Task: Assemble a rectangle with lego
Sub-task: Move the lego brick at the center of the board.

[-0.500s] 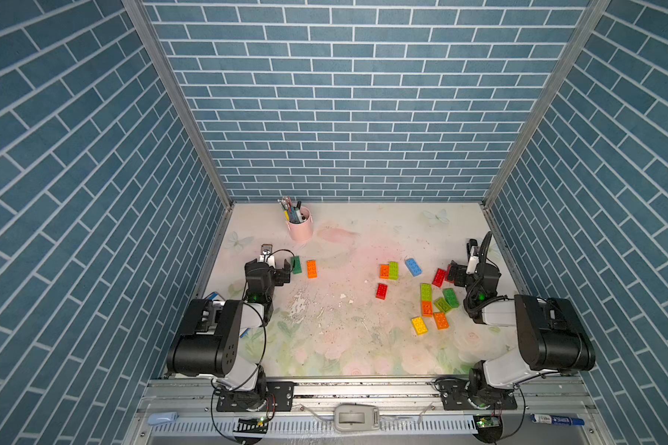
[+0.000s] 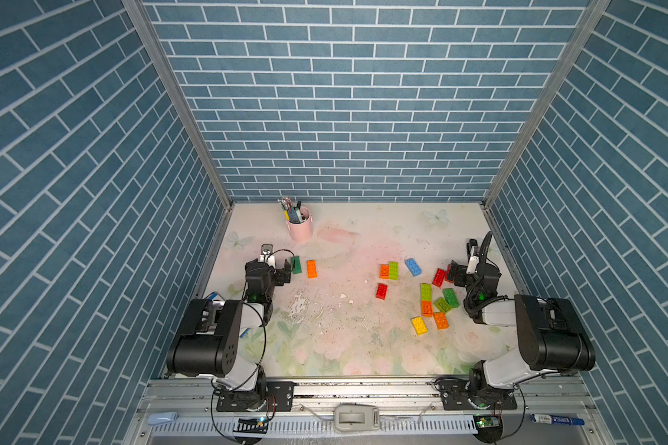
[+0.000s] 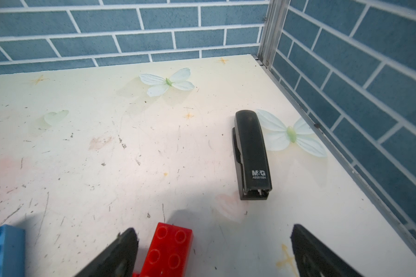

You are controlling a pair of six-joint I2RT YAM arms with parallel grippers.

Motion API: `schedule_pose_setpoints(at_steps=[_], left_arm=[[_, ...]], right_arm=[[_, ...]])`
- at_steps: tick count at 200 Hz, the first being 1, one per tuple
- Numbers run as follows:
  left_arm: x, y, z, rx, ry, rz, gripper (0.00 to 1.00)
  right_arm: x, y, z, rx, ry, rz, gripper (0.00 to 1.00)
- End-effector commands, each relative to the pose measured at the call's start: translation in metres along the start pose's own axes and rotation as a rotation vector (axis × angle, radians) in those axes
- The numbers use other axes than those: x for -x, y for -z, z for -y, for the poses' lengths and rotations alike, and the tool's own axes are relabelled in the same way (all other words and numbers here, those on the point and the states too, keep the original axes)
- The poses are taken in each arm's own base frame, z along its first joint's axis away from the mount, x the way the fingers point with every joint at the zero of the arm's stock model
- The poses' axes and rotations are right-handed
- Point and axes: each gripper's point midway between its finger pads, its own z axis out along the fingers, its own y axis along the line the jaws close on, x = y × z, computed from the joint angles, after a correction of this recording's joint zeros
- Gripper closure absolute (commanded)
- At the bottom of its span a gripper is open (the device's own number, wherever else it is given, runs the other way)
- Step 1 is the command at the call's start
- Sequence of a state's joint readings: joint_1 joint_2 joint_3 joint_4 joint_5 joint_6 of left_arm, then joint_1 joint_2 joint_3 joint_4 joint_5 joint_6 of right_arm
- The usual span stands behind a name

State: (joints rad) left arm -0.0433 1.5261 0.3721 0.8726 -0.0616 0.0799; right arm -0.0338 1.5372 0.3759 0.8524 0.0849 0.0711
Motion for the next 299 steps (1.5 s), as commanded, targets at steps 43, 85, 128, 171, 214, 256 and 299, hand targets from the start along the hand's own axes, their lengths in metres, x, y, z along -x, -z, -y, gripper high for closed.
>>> schedule_pose_setpoints(at_steps=[43, 85, 128, 171, 214, 256, 299], left_arm=[[0.004, -0.003, -0.002, 0.0, 0.004, 0.002, 0.01], [0.004, -0.003, -0.001, -0.001, 0.004, 0.002, 0.01], [0.004, -0.003, -0.002, 0.001, 0.005, 0.003, 0.01], [0.004, -0.003, -0.002, 0.001, 0.005, 0.001, 0.01], [0.003, -0.003, -0.002, -0.002, 0.006, -0.002, 0.01], [0.03, 0.012, -0.003, 0.09, -0.065, 0.0, 0.01], [0.096, 0.054, 0.002, 0.154, 0.012, 0.083, 0.01]], right_arm=[[0.009, -0.003, 0.0, 0.004, 0.013, 0.02, 0.01], [0.009, -0.003, 0.0, 0.003, 0.013, 0.022, 0.01], [0.008, -0.003, -0.001, 0.005, 0.012, 0.02, 0.01], [0.009, -0.002, -0.001, 0.007, 0.011, 0.024, 0.01], [0.01, -0.002, -0.001, 0.008, 0.011, 0.025, 0.01], [0.023, 0.01, -0.008, 0.005, 0.064, 0.056, 0.01], [0.065, 0.053, 0.007, -0.204, -0.031, -0.012, 0.01]])
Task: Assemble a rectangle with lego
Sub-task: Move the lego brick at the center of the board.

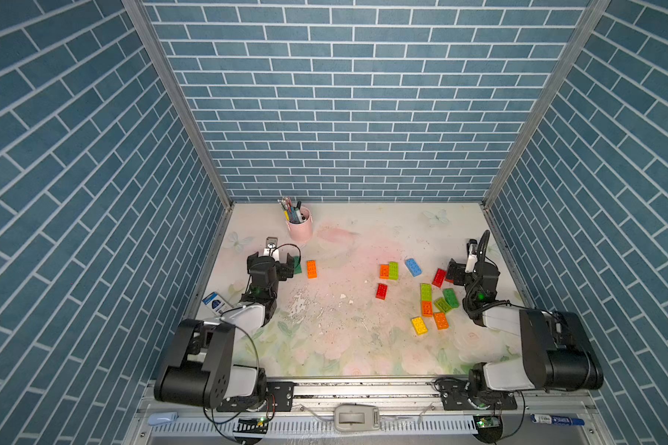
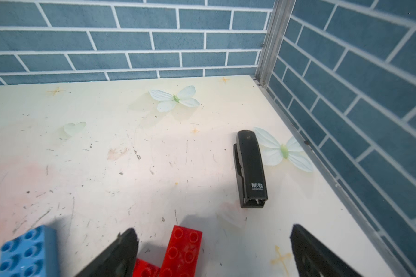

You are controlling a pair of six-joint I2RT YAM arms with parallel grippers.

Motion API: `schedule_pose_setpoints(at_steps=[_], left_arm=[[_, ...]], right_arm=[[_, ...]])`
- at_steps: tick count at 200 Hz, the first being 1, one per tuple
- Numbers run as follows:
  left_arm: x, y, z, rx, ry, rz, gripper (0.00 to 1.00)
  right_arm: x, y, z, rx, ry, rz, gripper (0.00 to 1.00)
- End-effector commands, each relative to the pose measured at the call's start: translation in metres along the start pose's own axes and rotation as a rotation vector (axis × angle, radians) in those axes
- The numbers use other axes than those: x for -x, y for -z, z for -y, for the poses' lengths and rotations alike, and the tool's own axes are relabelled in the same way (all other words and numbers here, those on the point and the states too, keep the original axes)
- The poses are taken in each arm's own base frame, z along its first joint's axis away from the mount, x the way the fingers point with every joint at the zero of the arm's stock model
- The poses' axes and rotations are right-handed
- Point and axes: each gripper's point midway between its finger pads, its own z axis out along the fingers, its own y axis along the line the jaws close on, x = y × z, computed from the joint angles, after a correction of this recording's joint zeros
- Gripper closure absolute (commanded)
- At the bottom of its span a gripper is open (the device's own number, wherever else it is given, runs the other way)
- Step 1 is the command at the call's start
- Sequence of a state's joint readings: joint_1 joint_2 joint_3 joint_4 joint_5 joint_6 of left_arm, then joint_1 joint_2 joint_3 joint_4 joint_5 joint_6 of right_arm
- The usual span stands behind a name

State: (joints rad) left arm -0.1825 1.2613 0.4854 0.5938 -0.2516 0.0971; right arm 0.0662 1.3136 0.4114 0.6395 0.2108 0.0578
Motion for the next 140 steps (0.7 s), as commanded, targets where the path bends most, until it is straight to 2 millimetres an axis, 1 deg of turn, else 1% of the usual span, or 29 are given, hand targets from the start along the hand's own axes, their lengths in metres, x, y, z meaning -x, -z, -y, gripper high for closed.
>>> schedule_pose_setpoints(at_steps=[1, 4, 6, 7, 13, 15, 16, 18, 20, 21, 22, 23, 27, 29, 35, 39, 46, 50, 52, 55, 62, 67, 80, 87, 99, 111, 120, 127, 140], left_arm=[[0.02, 0.019, -0.013, 0.097, 0.05, -0.02, 0.01], [0.025, 0.021, -0.014, 0.106, 0.065, -0.017, 0.01], [0.027, 0.023, -0.016, 0.113, 0.08, -0.017, 0.01], [0.029, 0.023, -0.016, 0.116, 0.085, -0.017, 0.01], [0.03, 0.027, -0.018, 0.119, 0.11, -0.045, 0.01], [0.035, 0.028, -0.019, 0.12, 0.124, -0.041, 0.01], [0.034, 0.028, -0.019, 0.121, 0.126, -0.046, 0.01], [0.04, 0.029, -0.02, 0.122, 0.14, -0.038, 0.01], [0.037, 0.03, -0.02, 0.121, 0.139, -0.061, 0.01], [0.04, 0.03, -0.02, 0.123, 0.148, -0.053, 0.01], [0.038, 0.03, -0.02, 0.123, 0.146, -0.068, 0.01], [0.042, 0.031, -0.021, 0.125, 0.155, -0.06, 0.01], [0.044, 0.033, -0.022, 0.128, 0.172, -0.074, 0.01], [0.042, 0.034, -0.023, 0.13, 0.178, -0.089, 0.01], [0.049, 0.037, -0.025, 0.138, 0.211, -0.111, 0.01], [0.047, 0.04, -0.027, 0.148, 0.229, -0.139, 0.01], [0.048, 0.043, -0.031, 0.159, 0.278, -0.165, 0.01], [0.048, 0.044, -0.033, 0.155, 0.312, -0.178, 0.01], [0.048, 0.045, -0.032, 0.145, 0.327, -0.185, 0.01], [0.047, 0.044, -0.032, 0.128, 0.35, -0.193, 0.01], [0.046, 0.043, -0.028, 0.057, 0.402, -0.207, 0.01], [0.046, 0.041, -0.022, -0.012, 0.436, -0.214, 0.01], [0.047, 0.04, -0.02, -0.1, 0.518, -0.245, 0.01], [0.047, 0.042, -0.022, -0.098, 0.526, -0.263, 0.01], [0.04, 0.047, -0.027, -0.059, 0.502, -0.317, 0.04], [0.029, 0.052, -0.022, -0.051, 0.499, -0.384, 0.08], [0.021, 0.057, -0.01, -0.058, 0.478, -0.422, 0.1], [0.014, 0.061, -0.002, -0.045, 0.446, -0.442, 0.11], [0.001, 0.07, 0.021, -0.051, 0.369, -0.476, 0.11]], right_arm=[[0.028, 0.023, 0.024, -0.178, -0.078, -0.064, 0.01], [0.03, 0.026, 0.027, -0.204, -0.093, -0.078, 0.01], [0.025, 0.03, 0.029, -0.222, -0.098, -0.112, 0.01], [0.03, 0.031, 0.029, -0.224, -0.108, -0.106, 0.01], [0.035, 0.038, 0.033, -0.262, -0.131, -0.144, 0.01], [0.036, 0.04, 0.034, -0.268, -0.137, -0.161, 0.01], [0.034, 0.041, 0.034, -0.269, -0.135, -0.176, 0.01], [0.038, 0.043, 0.034, -0.269, -0.142, -0.185, 0.01], [0.04, 0.045, 0.033, -0.264, -0.149, -0.196, 0.01], [0.041, 0.046, 0.032, -0.26, -0.151, -0.203, 0.01], [0.045, 0.047, 0.031, -0.252, -0.159, -0.206, 0.01], [0.045, 0.047, 0.031, -0.252, -0.159, -0.206, 0.01], [0.048, 0.049, 0.026, -0.22, -0.17, -0.224, 0.01], [0.05, 0.049, 0.023, -0.201, -0.175, -0.231, 0.01], [0.055, 0.05, 0.014, -0.15, -0.194, -0.237, 0.01], [0.058, 0.051, 0.009, -0.126, -0.224, -0.234, 0.01], [0.06, 0.053, 0.005, -0.103, -0.334, -0.249, 0.01], [0.062, 0.053, -0.002, -0.053, -0.382, -0.257, 0.01], [0.063, 0.053, -0.005, -0.028, -0.4, -0.257, 0.01], [0.065, 0.052, -0.016, 0.052, -0.43, -0.269, 0.02], [0.069, 0.052, -0.036, 0.192, -0.498, -0.279, 0.07], [0.069, 0.051, -0.039, 0.211, -0.529, -0.293, 0.11], [0.056, 0.051, -0.042, 0.179, -0.625, -0.389, 0.25], [0.042, 0.053, -0.04, 0.128, -0.657, -0.459, 0.3], [0.018, 0.062, -0.037, 0.025, -0.661, -0.564, 0.35], [0.002, 0.073, -0.041, -0.051, -0.621, -0.639, 0.36], [-0.009, 0.081, -0.053, -0.072, -0.576, -0.689, 0.36], [-0.018, 0.087, -0.068, -0.068, -0.545, -0.736, 0.36], [-0.032, 0.095, -0.099, -0.043, -0.486, -0.811, 0.35]])
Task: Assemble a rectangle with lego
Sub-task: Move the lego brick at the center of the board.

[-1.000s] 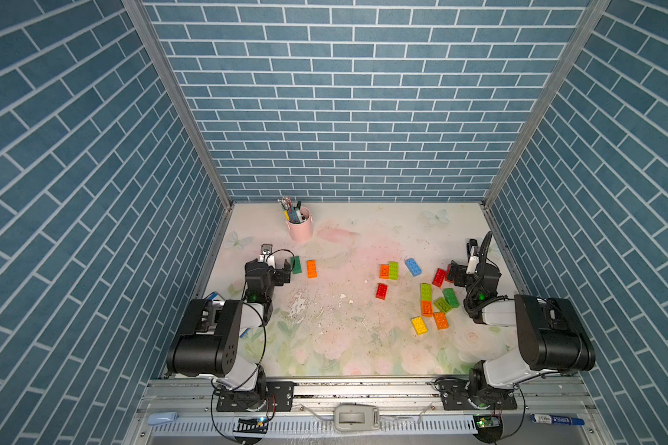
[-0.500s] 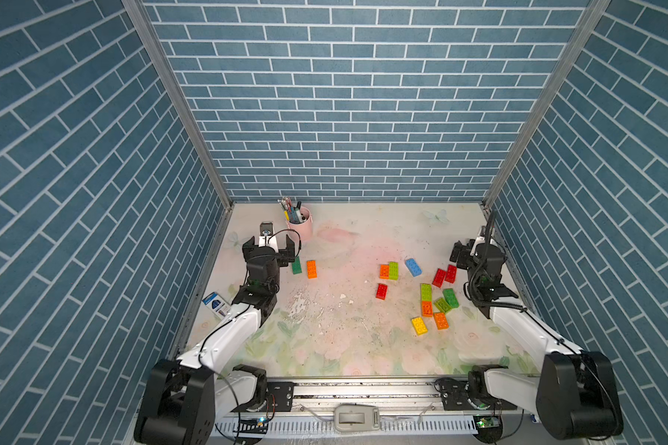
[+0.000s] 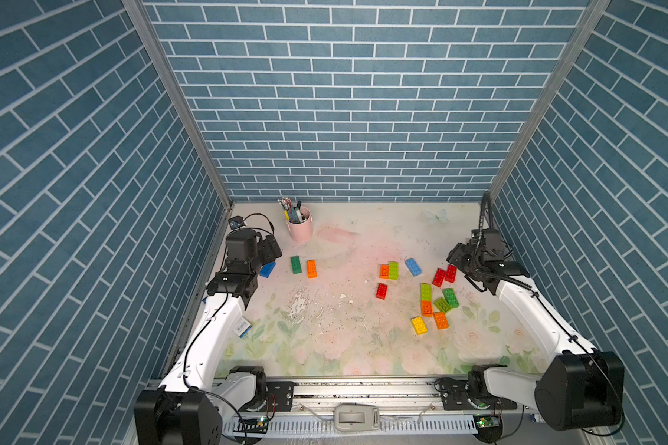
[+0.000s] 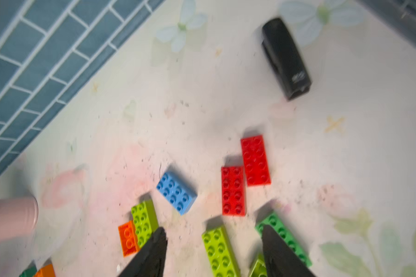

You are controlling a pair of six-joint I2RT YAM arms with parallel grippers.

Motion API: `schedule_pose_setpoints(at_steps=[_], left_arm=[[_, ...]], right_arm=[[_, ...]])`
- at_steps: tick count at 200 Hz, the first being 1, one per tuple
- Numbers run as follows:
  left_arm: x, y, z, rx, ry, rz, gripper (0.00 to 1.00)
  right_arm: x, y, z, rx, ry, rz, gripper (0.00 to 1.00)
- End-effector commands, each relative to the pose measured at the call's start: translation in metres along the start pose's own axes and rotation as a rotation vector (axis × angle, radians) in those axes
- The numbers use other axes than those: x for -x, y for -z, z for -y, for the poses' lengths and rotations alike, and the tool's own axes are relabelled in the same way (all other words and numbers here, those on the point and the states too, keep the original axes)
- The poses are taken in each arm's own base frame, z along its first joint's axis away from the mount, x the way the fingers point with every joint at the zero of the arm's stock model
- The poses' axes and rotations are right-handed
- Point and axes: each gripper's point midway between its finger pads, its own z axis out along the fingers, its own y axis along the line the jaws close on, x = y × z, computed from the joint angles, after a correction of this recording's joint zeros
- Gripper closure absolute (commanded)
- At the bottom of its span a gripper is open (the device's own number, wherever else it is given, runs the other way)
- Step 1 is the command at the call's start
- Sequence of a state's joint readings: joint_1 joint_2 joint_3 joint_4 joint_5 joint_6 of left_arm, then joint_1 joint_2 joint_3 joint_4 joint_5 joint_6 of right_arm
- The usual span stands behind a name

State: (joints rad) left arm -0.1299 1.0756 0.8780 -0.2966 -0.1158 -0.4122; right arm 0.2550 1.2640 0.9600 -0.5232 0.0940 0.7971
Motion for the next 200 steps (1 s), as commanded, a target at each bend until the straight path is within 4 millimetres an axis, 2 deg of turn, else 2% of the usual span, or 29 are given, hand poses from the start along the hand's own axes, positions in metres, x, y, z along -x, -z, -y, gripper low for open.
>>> schedule_pose_setpoints(at_steps=[1, 16, 39, 62, 89, 119, 150, 200], left_arm=[[-0.055, 0.006, 0.018, 0.031, -0.082, -0.156, 0.12], [-0.081, 0.005, 0.032, 0.02, -0.124, -0.203, 0.13], [-0.109, -0.002, 0.035, 0.002, -0.099, -0.299, 0.18], [-0.116, -0.006, 0.032, 0.015, -0.119, -0.315, 0.19], [-0.12, -0.011, 0.033, 0.004, -0.089, -0.3, 0.19], [-0.125, -0.016, 0.037, -0.022, -0.046, -0.291, 0.19], [-0.132, -0.019, 0.035, -0.025, -0.062, -0.304, 0.19], [-0.134, -0.021, 0.038, -0.044, -0.051, -0.298, 0.2]], right_arm=[[-0.059, -0.002, -0.002, -0.143, -0.008, -0.177, 0.35], [-0.087, -0.008, -0.027, -0.135, 0.087, -0.231, 0.34], [-0.115, -0.013, -0.051, -0.133, 0.184, -0.279, 0.34], [-0.138, -0.018, -0.064, -0.155, 0.253, -0.33, 0.3], [-0.163, -0.037, -0.08, -0.158, 0.247, -0.395, 0.29], [-0.173, -0.056, -0.099, -0.129, 0.252, -0.423, 0.3], [-0.186, -0.069, -0.109, -0.12, 0.283, -0.467, 0.35], [-0.201, -0.084, -0.121, -0.12, 0.364, -0.513, 0.51]])
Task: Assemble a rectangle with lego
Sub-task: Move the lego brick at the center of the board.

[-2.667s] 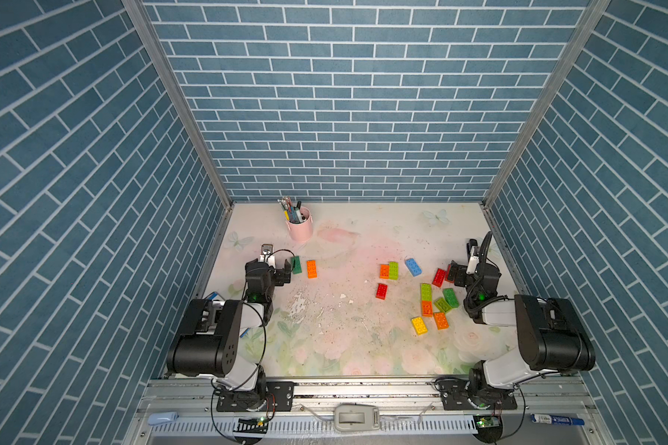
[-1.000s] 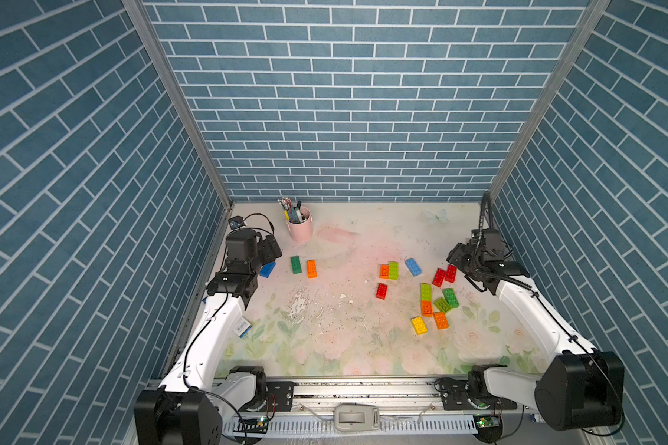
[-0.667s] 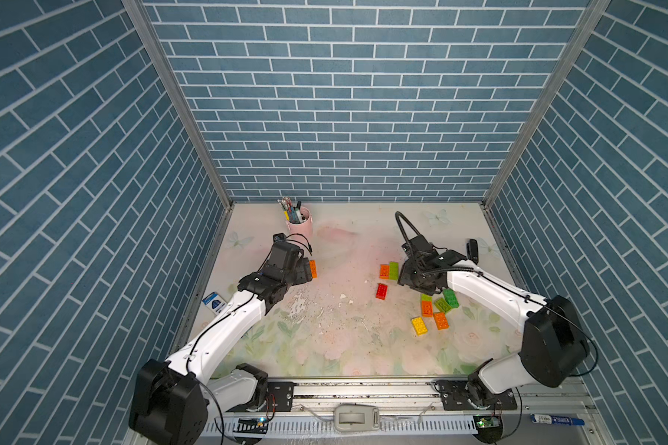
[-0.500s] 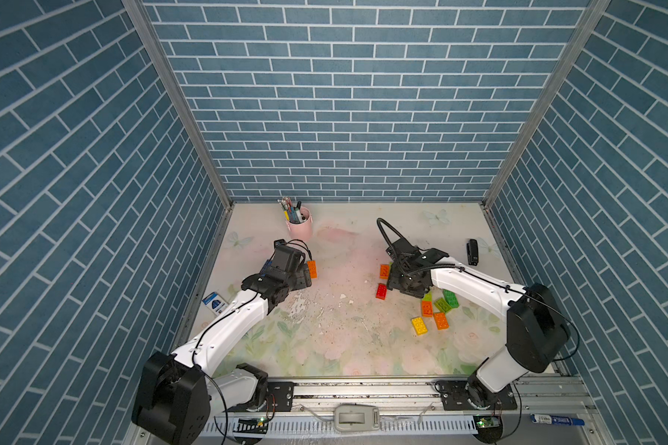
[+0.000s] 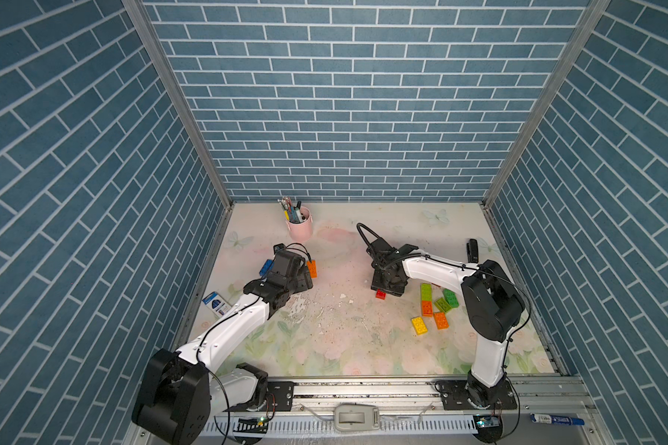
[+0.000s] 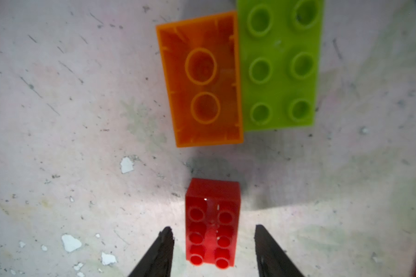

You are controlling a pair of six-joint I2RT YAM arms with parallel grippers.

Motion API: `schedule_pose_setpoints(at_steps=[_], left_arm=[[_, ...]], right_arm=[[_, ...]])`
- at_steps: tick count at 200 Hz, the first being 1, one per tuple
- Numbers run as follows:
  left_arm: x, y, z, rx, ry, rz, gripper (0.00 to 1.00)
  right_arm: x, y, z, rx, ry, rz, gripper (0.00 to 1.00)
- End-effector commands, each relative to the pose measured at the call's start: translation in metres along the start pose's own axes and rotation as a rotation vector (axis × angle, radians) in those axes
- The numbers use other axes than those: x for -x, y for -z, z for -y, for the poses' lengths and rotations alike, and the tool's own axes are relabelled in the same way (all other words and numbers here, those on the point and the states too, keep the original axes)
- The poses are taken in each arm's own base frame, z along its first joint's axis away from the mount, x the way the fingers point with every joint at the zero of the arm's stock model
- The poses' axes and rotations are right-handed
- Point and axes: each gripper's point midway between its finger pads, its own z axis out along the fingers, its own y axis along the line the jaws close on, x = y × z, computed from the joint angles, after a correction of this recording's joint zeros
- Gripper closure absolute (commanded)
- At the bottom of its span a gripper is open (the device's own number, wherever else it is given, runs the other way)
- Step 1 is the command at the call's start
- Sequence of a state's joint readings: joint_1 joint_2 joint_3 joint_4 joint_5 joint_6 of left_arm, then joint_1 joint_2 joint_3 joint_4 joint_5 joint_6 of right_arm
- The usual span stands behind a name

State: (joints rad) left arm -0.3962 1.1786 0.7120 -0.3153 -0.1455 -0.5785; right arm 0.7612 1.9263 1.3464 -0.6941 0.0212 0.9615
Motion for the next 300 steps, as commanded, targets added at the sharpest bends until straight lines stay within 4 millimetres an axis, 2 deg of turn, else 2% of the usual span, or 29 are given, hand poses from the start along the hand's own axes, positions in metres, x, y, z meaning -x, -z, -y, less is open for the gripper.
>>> schedule_pose_setpoints(at_steps=[1, 8, 14, 45, 86, 106, 108, 114, 144, 175, 185, 191, 198, 212, 220, 233, 237, 240, 249, 270, 300], left_arm=[[-0.001, -0.003, 0.002, -0.012, 0.007, 0.002, 0.2], [-0.001, -0.003, 0.002, -0.012, 0.004, 0.002, 0.2], [-0.011, -0.006, -0.003, 0.001, -0.002, -0.018, 0.2], [-0.013, -0.002, -0.013, 0.018, 0.006, -0.016, 0.2], [-0.015, 0.006, -0.049, 0.027, 0.175, -0.014, 0.24], [-0.018, 0.01, -0.066, 0.048, 0.241, -0.023, 0.27], [-0.018, 0.01, -0.067, 0.051, 0.243, -0.022, 0.27], [-0.018, 0.012, -0.069, 0.06, 0.241, -0.023, 0.27], [-0.018, 0.015, -0.067, 0.047, 0.228, -0.038, 0.27], [-0.01, 0.02, -0.063, 0.041, 0.189, -0.032, 0.27], [0.001, 0.027, -0.065, 0.067, 0.151, -0.013, 0.25], [0.006, 0.033, -0.069, 0.094, 0.125, -0.007, 0.24], [0.021, 0.044, -0.07, 0.115, 0.103, 0.015, 0.22], [0.044, 0.061, -0.076, 0.139, 0.091, 0.029, 0.2], [0.05, 0.067, -0.08, 0.146, 0.093, 0.017, 0.19], [0.057, 0.07, -0.083, 0.133, 0.091, -0.002, 0.19], [0.058, 0.07, -0.084, 0.129, 0.09, -0.01, 0.19], [0.058, 0.07, -0.084, 0.126, 0.09, -0.016, 0.19], [0.058, 0.067, -0.084, 0.111, 0.093, -0.04, 0.19], [0.06, 0.061, -0.081, 0.039, 0.154, -0.076, 0.2], [0.075, 0.068, -0.085, 0.01, 0.196, -0.019, 0.2]], right_arm=[[-0.005, -0.006, -0.009, -0.011, 0.038, -0.033, 0.51], [-0.006, -0.008, -0.011, -0.019, 0.06, -0.043, 0.55], [-0.008, -0.01, -0.012, -0.026, 0.081, -0.053, 0.58], [-0.019, -0.014, -0.025, -0.017, 0.254, -0.101, 0.7], [-0.035, -0.001, -0.075, 0.06, 0.602, -0.124, 0.75], [-0.04, 0.001, -0.091, 0.047, 0.669, -0.132, 0.75], [-0.041, -0.007, -0.089, 0.035, 0.668, -0.146, 0.75], [-0.043, -0.012, -0.091, 0.029, 0.67, -0.157, 0.75], [-0.043, -0.026, -0.096, 0.018, 0.658, -0.161, 0.75], [-0.039, -0.023, -0.103, 0.033, 0.66, -0.145, 0.71], [-0.039, -0.021, -0.103, 0.031, 0.662, -0.147, 0.67], [-0.039, -0.021, -0.103, 0.028, 0.667, -0.15, 0.62], [-0.039, -0.019, -0.103, 0.029, 0.675, -0.155, 0.54], [-0.038, -0.008, -0.107, 0.053, 0.68, -0.146, 0.44], [-0.035, 0.004, -0.113, 0.075, 0.681, -0.123, 0.4], [-0.028, 0.025, -0.12, 0.113, 0.678, -0.08, 0.38], [-0.026, 0.026, -0.12, 0.113, 0.675, -0.072, 0.38], [-0.021, 0.042, -0.123, 0.134, 0.671, -0.041, 0.38], [-0.014, 0.057, -0.123, 0.152, 0.653, -0.005, 0.38], [-0.003, 0.078, -0.11, 0.179, 0.586, 0.059, 0.4], [-0.001, 0.092, -0.067, 0.171, 0.491, 0.117, 0.43]])
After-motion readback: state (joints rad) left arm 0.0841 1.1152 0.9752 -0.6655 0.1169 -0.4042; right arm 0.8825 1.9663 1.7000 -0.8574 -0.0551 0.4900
